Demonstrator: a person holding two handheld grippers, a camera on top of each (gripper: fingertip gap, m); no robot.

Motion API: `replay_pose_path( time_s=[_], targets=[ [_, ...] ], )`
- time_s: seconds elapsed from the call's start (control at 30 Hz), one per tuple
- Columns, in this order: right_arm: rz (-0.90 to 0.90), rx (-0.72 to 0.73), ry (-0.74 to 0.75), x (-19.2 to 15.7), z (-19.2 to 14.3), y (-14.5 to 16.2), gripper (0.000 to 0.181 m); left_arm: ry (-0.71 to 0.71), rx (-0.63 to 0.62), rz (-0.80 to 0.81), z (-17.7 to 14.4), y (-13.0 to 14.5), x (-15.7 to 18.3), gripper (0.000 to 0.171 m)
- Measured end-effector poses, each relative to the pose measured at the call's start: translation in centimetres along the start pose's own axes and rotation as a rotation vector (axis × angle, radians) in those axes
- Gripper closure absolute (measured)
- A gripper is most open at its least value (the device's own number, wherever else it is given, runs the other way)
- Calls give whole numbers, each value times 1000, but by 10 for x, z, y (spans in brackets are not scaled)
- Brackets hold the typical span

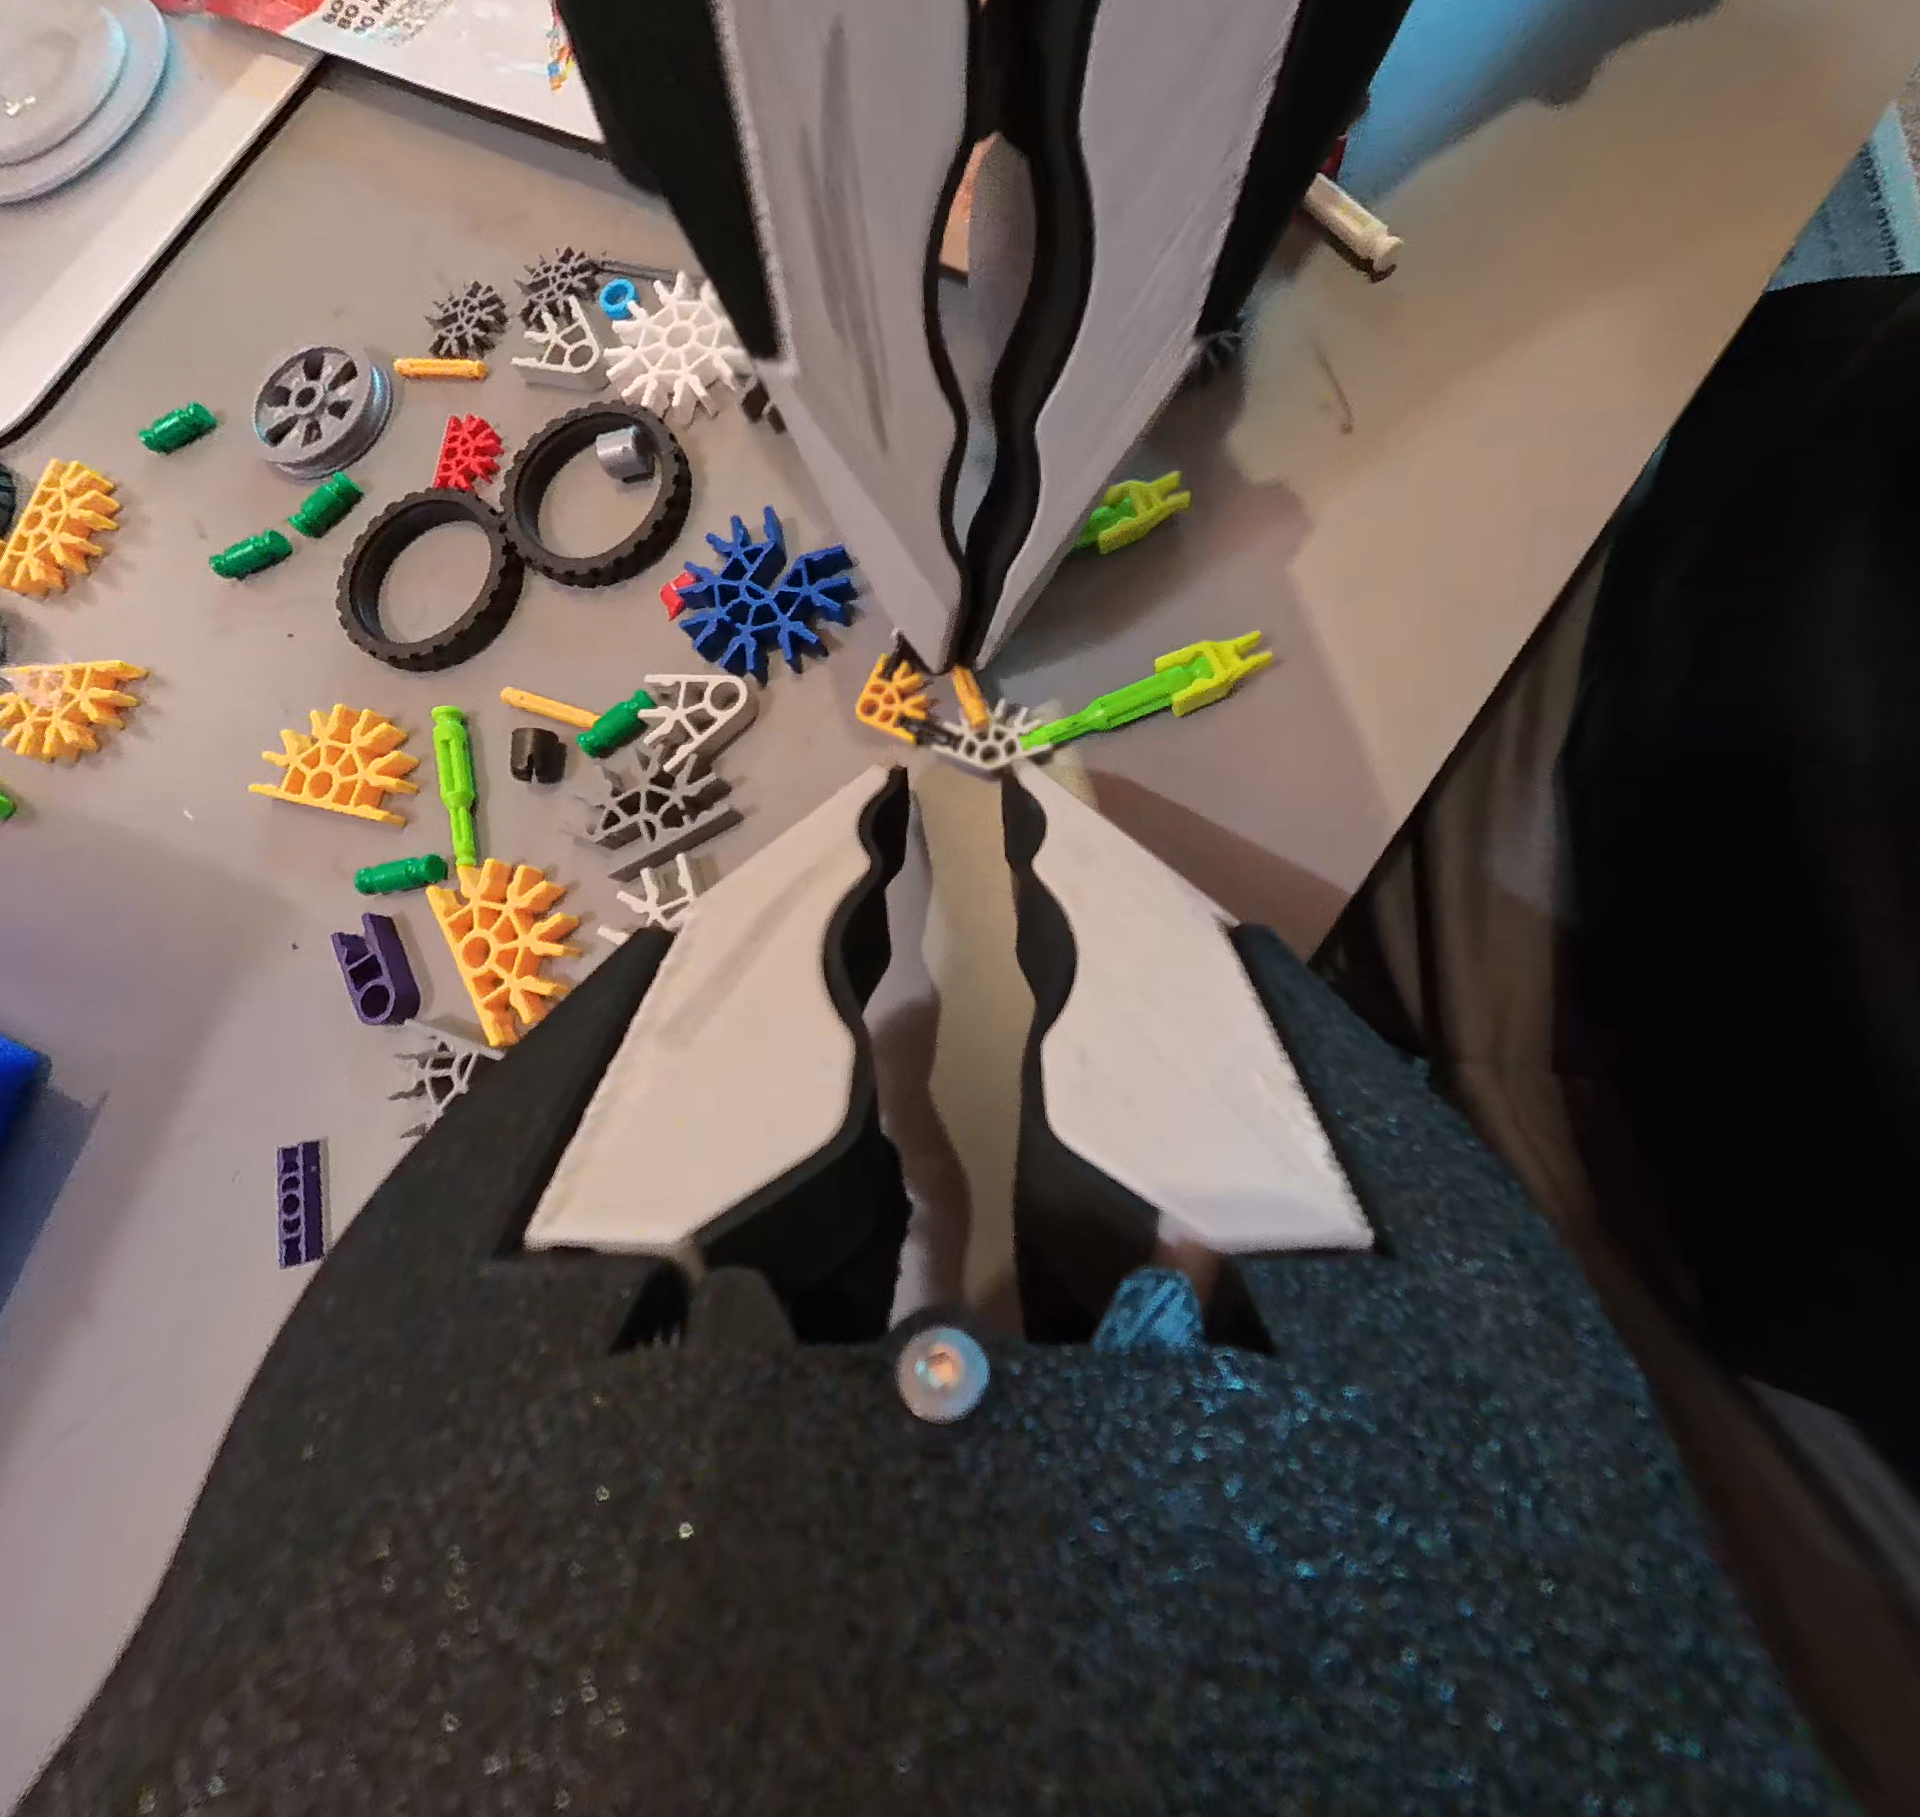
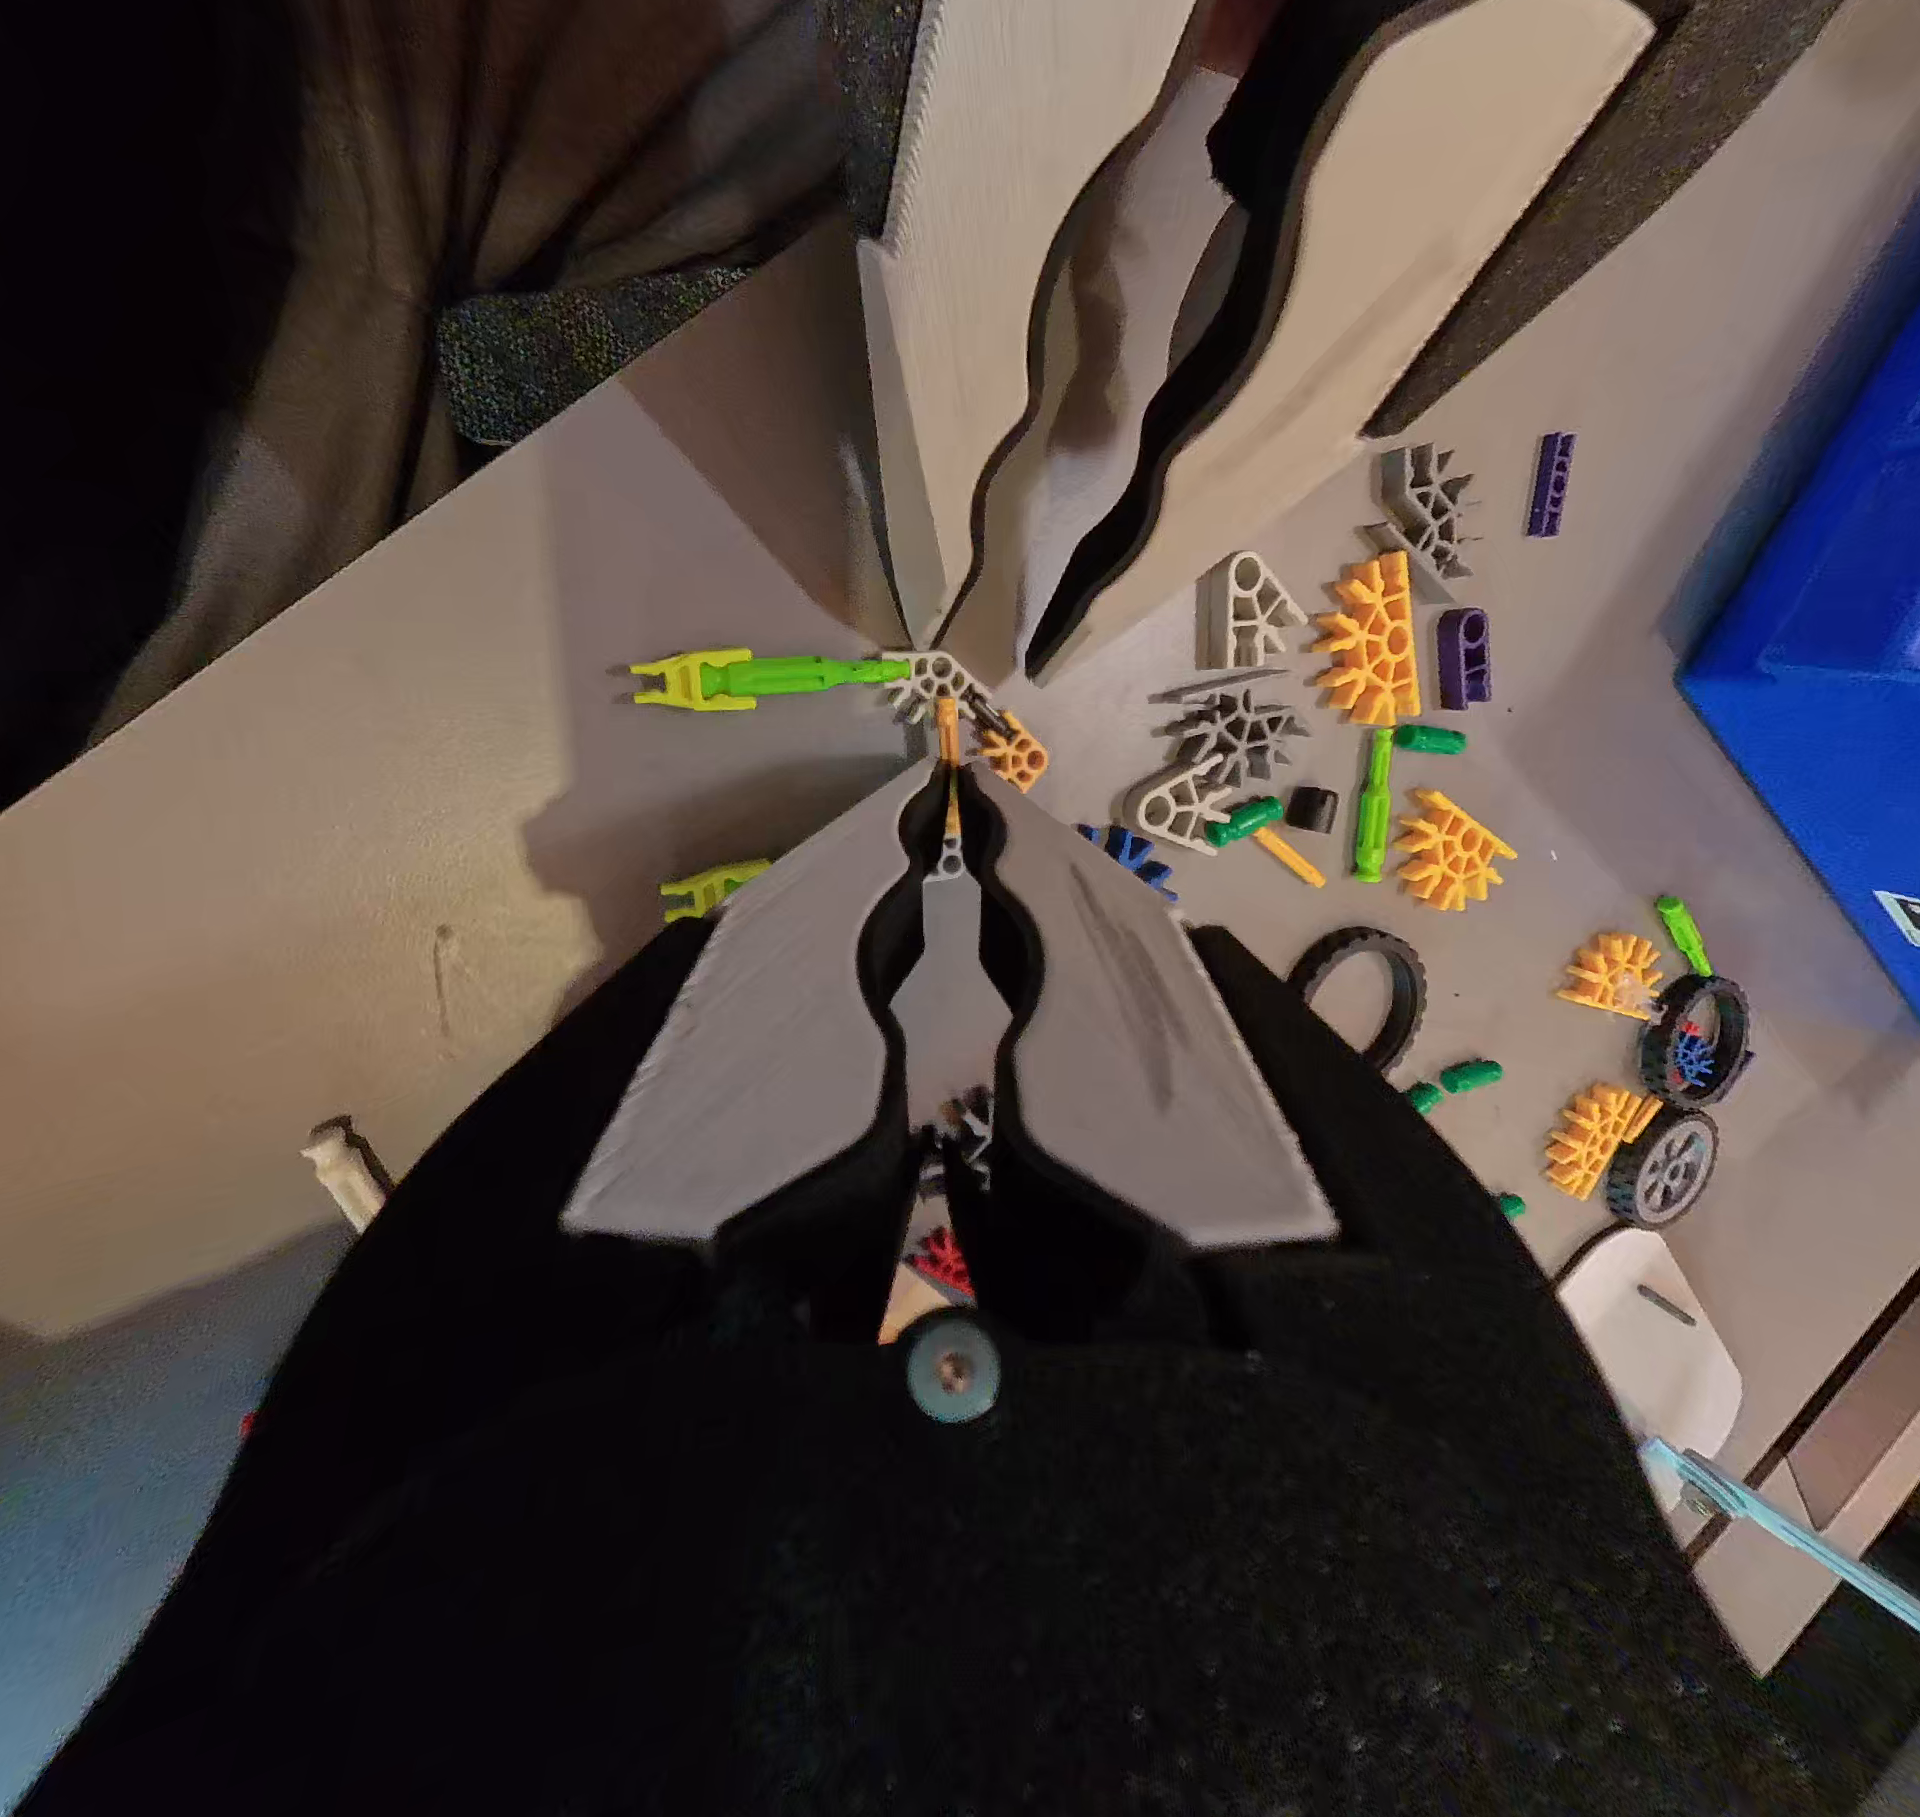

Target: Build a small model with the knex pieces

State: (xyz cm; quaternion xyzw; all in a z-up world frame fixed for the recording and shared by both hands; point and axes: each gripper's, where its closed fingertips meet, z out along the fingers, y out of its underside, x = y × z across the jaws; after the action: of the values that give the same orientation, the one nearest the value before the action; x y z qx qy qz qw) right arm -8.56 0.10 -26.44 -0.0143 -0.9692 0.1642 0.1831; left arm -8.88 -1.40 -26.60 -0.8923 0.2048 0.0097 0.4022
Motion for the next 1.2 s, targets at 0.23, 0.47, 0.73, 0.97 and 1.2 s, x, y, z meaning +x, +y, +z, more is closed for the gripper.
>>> replay_pose_path(
  time_s=[0.23,0.47,0.73,0.97,1.2],
  targets=[
    [-1,-5,-1,0,0,3,181,-4,30,8,0,-2,0,159],
    [-13,5,10,3,-3,-3,181,10,10,18,2,0,2,162],
    [-7,-23,0,1,1,4,181,12,13,16,1,0,2,162],
    [20,-28,-5,0,1,6,171,17,13,13,2,0,2,162],
    [130,104,-3,11,-18,-1,181,13,82,-27,-5,-9,-2,165]
  ],
)
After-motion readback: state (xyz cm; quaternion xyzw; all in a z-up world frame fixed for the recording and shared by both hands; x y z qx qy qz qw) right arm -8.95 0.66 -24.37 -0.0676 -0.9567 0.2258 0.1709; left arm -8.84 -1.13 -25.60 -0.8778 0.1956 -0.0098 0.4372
